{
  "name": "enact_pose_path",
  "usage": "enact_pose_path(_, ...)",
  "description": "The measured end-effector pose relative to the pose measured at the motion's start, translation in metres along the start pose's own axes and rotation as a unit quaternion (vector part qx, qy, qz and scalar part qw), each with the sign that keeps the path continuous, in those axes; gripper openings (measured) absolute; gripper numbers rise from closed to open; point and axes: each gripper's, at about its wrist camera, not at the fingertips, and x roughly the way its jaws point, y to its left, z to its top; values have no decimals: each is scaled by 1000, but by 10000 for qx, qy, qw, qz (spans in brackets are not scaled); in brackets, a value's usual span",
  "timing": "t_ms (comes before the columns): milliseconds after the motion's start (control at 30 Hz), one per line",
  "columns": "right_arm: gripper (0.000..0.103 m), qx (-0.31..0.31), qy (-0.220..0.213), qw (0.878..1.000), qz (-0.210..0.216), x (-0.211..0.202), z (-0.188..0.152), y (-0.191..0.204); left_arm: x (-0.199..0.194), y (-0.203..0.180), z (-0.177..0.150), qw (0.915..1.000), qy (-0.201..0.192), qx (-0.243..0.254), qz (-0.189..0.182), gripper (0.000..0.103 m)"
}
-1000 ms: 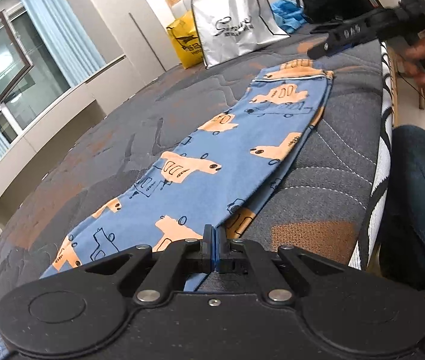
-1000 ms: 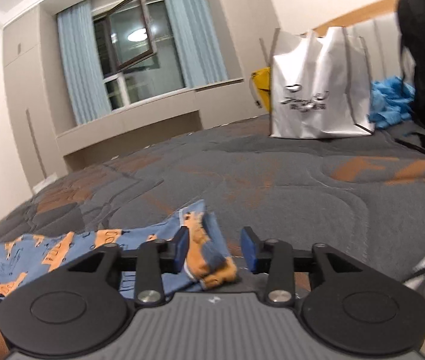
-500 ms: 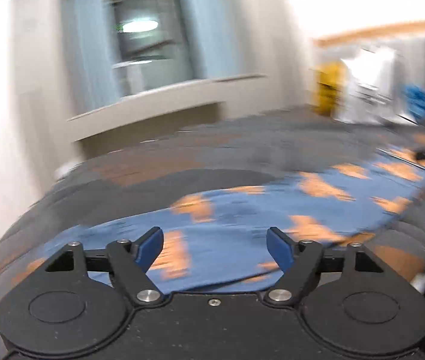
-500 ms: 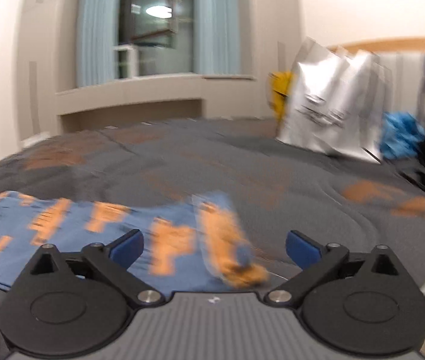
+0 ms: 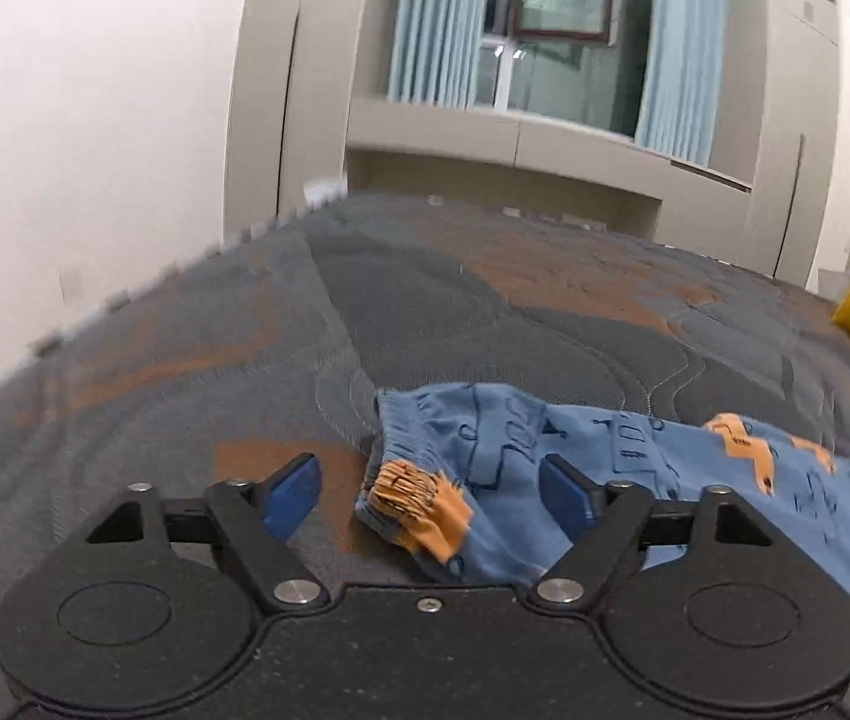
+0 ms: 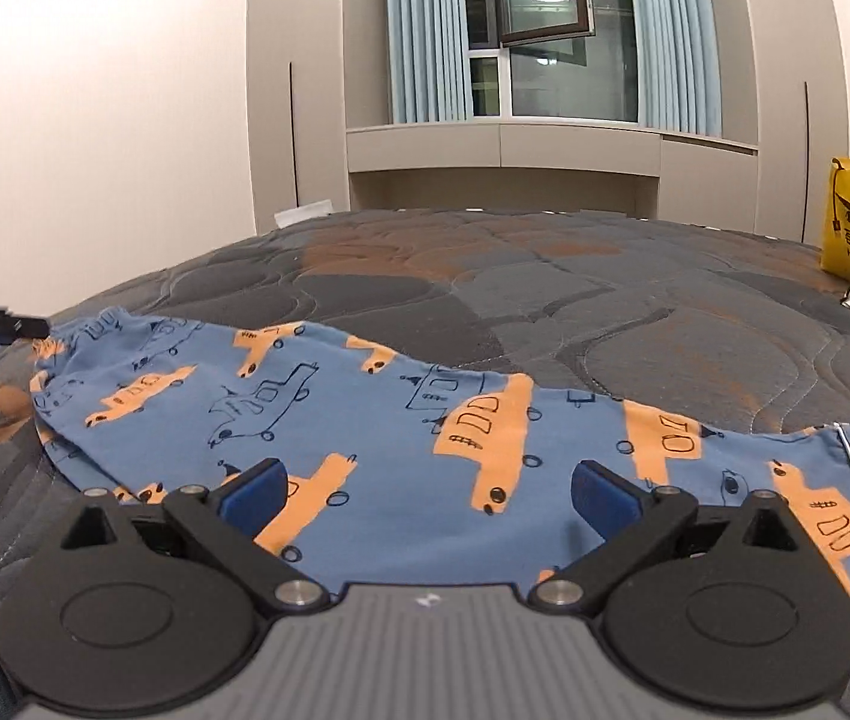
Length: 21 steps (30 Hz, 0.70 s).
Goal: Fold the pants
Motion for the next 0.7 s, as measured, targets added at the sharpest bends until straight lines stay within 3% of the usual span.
enact_pose_path(67,103,92,48,9999,-48,1,0,-5,16,9,0,9987,352,-360,-62,73)
enact_pose_path(133,103,239,85,9997,-55,3,0,-10,28,15,-4,9961,648,-599,31,57)
enact_pose_path(167,103,296,102,9995,-72,3,-1,-11,28,17,-8,9965,607,-559,103,52)
enact_pose_path(200,103,337,121,9993,-87,3,-3,-13,27,14,-8,9972,578,-463,140,35)
enact_pose_path(300,103,323,184,9993,-94,5,-2,-13,24,11,-7,9972,512,-475,257,15)
enact_pose_path(500,103,211,205,9995,-133,5,-4,-10,-17,-4,9,9989,-30,14,461,14)
enact_pose_path(700,103,72,487,9987,-139,15,-5,-8,2,3,-7,9968,463,66,655,15)
